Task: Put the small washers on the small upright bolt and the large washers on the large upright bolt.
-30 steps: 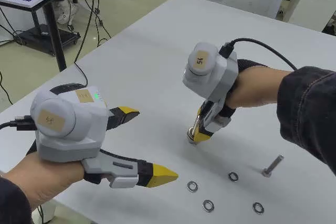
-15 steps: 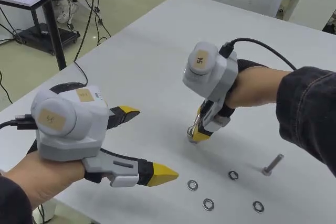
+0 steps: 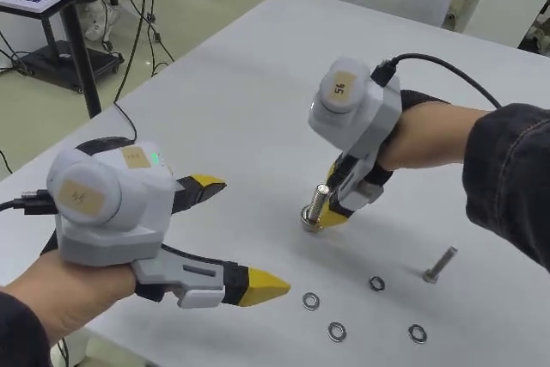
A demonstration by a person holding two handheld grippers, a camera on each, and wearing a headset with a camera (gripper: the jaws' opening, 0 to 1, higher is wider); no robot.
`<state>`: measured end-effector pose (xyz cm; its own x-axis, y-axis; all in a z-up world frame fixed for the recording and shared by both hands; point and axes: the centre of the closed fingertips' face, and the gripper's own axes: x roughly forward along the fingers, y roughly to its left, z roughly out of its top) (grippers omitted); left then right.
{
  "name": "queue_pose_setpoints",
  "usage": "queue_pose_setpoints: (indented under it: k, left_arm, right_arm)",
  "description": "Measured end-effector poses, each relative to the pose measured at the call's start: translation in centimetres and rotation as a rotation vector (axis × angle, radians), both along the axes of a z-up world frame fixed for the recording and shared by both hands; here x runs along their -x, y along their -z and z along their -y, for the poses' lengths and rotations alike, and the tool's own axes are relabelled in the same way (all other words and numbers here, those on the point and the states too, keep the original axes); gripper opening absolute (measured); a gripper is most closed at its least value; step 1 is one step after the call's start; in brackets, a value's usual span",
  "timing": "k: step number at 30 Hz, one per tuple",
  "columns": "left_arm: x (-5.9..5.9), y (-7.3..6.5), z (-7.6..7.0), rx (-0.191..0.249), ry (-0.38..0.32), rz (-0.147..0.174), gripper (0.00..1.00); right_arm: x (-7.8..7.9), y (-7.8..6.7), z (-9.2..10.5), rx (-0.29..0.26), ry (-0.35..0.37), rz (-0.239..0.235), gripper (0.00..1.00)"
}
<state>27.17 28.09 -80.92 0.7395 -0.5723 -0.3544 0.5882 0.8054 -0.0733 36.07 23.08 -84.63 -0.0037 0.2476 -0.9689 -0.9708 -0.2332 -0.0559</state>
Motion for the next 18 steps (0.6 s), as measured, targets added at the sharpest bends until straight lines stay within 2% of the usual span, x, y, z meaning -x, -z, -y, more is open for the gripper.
queue_pose_setpoints:
  k: [12,18]
  left_arm:
    - [0.2,0.0,0.6,0.003,0.027,-0.004,0.91]
    - [0.2,0.0,1.1,0.003,0.046,-0.006,0.91]
  right_arm:
    - [-0.2,-1.0,1.0,-0.036,0.032,0.021,0.34]
    - [0.3,-1.6,1.5,-0.051,0.043,0.026,0.34]
